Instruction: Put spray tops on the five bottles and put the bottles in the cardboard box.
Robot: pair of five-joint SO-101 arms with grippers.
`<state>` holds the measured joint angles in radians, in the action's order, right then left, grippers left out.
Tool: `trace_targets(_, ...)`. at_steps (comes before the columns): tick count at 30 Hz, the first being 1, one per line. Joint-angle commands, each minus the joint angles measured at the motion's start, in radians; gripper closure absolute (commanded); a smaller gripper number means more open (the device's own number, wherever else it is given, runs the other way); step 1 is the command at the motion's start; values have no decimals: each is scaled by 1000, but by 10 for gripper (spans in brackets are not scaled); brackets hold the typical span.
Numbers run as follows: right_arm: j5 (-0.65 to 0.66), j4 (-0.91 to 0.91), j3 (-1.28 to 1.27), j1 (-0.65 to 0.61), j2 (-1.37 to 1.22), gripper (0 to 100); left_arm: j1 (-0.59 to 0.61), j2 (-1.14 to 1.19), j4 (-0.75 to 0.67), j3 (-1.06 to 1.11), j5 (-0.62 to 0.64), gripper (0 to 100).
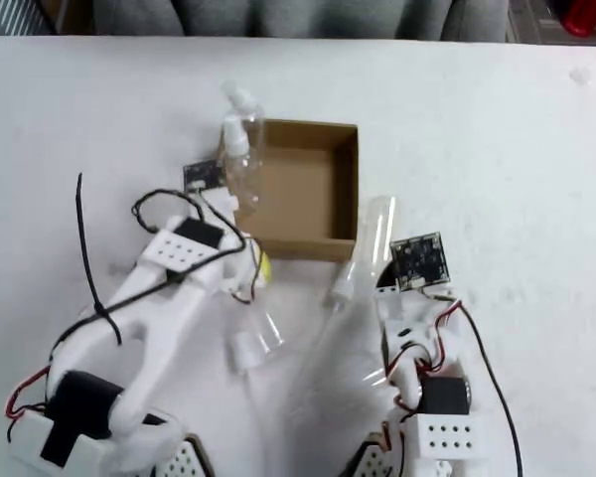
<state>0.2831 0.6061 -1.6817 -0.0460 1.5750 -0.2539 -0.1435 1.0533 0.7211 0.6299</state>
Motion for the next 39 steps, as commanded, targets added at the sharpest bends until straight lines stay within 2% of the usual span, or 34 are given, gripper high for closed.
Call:
trace_targets(1,12,-2,-14,19,13,984,47,13,32,-11,-25,684)
trace_targets(4,12,-2,-14,19,13,984,47,13,32,-6,-25,637)
trace_targets(8,12,-2,-14,19,13,984,47,21,32,-3,-25,648)
trace_targets(19,12,-2,-14,19,13,984,13,27,23,6,-25,778)
trace_targets(29,12,-2,-14,22,13,984,-1,156,15,-72,-32,888)
trace_targets(32,12,-2,-14,22,13,984,28,156,17,-91,-34,832)
trace_targets(37,14,-2,-14,22,13,984,61,156,18,-97,-78,659)
trace_targets(39,14,-2,-14,22,13,984,54,154,49,-101,-81,646)
